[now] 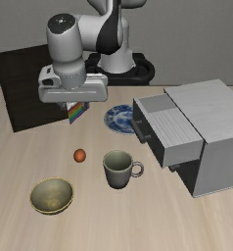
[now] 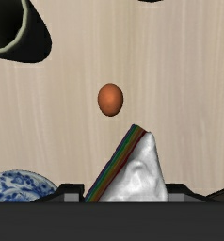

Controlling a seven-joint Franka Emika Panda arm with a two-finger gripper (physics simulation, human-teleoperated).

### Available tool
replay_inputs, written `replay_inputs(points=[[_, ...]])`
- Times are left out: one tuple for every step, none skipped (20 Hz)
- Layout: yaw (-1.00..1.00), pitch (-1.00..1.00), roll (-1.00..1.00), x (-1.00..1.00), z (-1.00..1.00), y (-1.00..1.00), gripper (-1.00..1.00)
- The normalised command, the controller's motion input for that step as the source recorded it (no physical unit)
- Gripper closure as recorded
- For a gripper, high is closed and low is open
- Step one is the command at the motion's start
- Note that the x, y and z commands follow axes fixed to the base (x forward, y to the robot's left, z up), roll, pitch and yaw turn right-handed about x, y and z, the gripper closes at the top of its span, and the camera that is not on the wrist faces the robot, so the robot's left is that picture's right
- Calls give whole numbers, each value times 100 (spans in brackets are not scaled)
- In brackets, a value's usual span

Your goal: Pick up the cake and place it on the plate

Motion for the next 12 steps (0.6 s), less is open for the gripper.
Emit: replay_inputs(points=[[0, 0, 0, 0, 0, 100, 100], [0, 0, 0, 0, 0, 100, 100], [0, 0, 0, 0, 0, 100, 100], [0, 0, 0, 0, 0, 100, 100], [0, 0, 0, 0, 0, 100, 100], [0, 0, 0, 0, 0, 100, 100], [0, 0, 0, 0, 0, 100, 100], [0, 0, 0, -100, 0, 0, 100], [0, 0, 0, -100, 0, 0, 100], [0, 0, 0, -100, 0, 0, 100], [0, 0, 0, -100, 0, 0, 100], [0, 0, 0, -100, 0, 0, 100]])
